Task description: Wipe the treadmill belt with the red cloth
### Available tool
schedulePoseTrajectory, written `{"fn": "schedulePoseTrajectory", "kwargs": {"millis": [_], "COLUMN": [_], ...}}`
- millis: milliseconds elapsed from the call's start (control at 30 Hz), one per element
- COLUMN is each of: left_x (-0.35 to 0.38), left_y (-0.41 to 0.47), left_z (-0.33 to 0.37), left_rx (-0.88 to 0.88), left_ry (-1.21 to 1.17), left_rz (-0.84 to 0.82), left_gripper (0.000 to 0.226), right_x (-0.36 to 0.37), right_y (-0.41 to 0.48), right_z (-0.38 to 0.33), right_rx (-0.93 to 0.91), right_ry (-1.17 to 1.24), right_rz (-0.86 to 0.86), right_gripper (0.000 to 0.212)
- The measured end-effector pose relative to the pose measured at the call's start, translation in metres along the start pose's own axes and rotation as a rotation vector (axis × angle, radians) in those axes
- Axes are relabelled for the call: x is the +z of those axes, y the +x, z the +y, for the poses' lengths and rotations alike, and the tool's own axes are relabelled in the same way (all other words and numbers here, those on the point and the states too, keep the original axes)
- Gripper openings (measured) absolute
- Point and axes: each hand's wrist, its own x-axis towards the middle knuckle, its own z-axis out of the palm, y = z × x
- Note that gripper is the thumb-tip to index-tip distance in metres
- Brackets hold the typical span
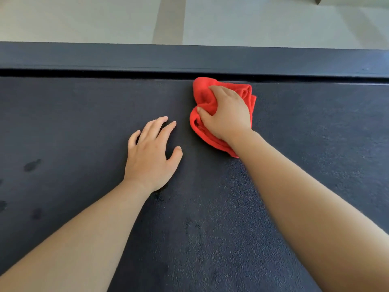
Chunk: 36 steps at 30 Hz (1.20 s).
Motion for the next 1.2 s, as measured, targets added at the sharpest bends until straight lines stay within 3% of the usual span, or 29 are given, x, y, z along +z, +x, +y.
{"fn": "schedulePoseTrajectory", "kwargs": {"millis": [400,533,733,900,1200], "left_x": [0.006,-0.002,-0.033,-0.057,-0.063], "left_y": [0.004,-0.005,-0.103,-0.203,-0.228], "left_z": [-0.004,-0.006,-0.043,-0.078,-0.083], "left_rx": [0.017,0.07,0.271,0.263,0.27], "left_ry": [-0.029,-0.063,-0.056,-0.005,0.007], "left_rz": [0.028,-0.045,-0.218,-0.249,-0.184], "left_gripper": [0.051,0.049,0.051,0.056,0.057], "right_x": [-0.006,-0.011,-0.018,-0.011,0.005], "right_y": [-0.093,-0.151,-0.253,-0.336,-0.292], "right_z": [-0.019,-0.03,-0.069,-0.111,-0.121], "right_rx": [-0.028,-0.008,0.006,-0.004,-0.03], "right_ry": [-0.055,-0.048,-0.084,-0.177,-0.19], "right_rz": [0.01,0.019,-0.048,-0.004,-0.077], "right_gripper": [0.056,0.058,0.059,0.056,0.057]}}
